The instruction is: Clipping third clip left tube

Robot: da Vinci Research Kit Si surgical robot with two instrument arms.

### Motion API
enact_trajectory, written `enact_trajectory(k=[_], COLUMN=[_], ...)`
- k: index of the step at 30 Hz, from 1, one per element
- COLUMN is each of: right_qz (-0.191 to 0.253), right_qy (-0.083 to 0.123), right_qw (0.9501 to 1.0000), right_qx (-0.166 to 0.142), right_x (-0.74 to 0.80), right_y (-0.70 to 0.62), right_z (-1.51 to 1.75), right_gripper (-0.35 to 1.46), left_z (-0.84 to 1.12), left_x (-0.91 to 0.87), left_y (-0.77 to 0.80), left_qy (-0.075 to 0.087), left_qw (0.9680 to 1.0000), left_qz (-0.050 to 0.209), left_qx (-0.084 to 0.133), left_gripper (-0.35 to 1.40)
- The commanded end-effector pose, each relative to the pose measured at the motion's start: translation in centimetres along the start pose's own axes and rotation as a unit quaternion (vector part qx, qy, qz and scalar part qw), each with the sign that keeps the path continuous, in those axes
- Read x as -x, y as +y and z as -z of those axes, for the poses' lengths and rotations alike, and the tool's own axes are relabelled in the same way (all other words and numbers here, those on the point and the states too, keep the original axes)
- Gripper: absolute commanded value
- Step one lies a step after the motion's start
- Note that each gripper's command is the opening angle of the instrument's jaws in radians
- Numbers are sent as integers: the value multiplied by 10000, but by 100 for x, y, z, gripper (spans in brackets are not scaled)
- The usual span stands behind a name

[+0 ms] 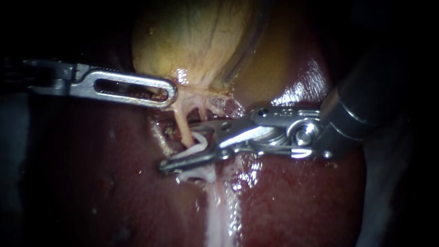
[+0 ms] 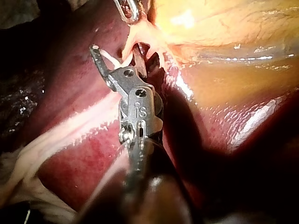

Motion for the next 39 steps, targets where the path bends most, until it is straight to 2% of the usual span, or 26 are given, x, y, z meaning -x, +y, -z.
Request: enact_trajectory(k=[1,16,27,31,38,39], right_qz=[-26,-176,-217,-244,-384,-473], right_qy=[41,254,320,335,462,467], right_qw=[10000,9995,9992,9990,9982,9978], right_qx=[-5,-112,-131,-138,-67,-69], right_x=[-2,-19,-26,-25,-26,-25], right_y=[1,16,18,18,18,18], right_z=[0,3,3,3,3,3], right_gripper=[48,44,38,21,-35,-35], left_z=[0,-1,-1,-2,-2,-2], left_x=[0,0,0,0,0,0], left_y=[0,0,1,1,1,1], left_qy=[1,4,-3,-3,-3,-3], left_qw=[10000,10000,10000,10000,10000,10000], left_qz=[0,1,3,3,3,3], left_qx=[-2,-4,2,2,2,2], left_gripper=[-35,-35,-35,-35,-35,-35])
